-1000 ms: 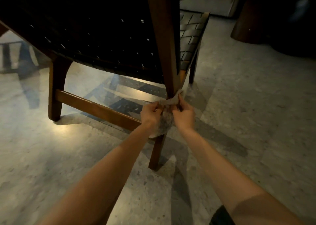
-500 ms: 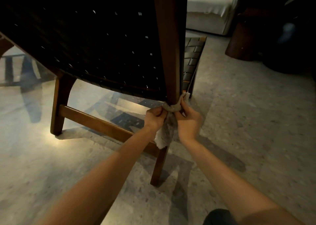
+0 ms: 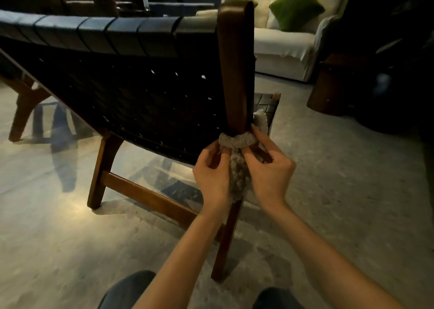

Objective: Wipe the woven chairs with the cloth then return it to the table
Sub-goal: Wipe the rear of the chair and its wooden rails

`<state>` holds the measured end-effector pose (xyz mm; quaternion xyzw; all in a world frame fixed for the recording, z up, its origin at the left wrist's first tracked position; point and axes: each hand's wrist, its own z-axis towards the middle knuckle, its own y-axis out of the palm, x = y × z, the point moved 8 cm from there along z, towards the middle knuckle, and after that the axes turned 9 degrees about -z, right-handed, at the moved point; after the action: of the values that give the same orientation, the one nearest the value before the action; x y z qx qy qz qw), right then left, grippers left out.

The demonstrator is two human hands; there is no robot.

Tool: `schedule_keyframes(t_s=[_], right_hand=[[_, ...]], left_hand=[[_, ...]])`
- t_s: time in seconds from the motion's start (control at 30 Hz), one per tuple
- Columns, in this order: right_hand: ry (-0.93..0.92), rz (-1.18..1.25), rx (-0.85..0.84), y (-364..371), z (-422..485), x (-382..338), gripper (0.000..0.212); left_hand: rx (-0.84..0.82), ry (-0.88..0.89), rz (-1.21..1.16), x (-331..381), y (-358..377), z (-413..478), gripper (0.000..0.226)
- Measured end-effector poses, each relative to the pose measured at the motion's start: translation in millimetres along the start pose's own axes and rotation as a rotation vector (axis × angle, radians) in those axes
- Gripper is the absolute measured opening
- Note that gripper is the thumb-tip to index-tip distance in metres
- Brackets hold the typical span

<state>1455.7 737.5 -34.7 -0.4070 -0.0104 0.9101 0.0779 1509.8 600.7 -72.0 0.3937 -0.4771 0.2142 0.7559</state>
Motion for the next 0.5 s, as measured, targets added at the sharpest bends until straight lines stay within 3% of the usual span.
schedule_keyframes(t_s=[0.17, 0.33, 0.5], right_hand=[[-0.103, 0.054, 0.043, -5.4, 22.6, -50.1, 0.041], [-0.170, 0.133, 0.106, -10.0, 40.8, -93.4, 0.042], [-0.223, 0.131, 0.060, -6.9, 58.0, -121.8, 0.045]], left_hand=[[0.001, 0.179, -0.042, 61.8, 7.8, 7.1, 0.021], [-0.022, 0.224, -0.145, 109.8, 15.7, 10.7, 0.019], [-0.077, 0.265, -0.177, 141.1, 21.3, 11.5, 0.021]])
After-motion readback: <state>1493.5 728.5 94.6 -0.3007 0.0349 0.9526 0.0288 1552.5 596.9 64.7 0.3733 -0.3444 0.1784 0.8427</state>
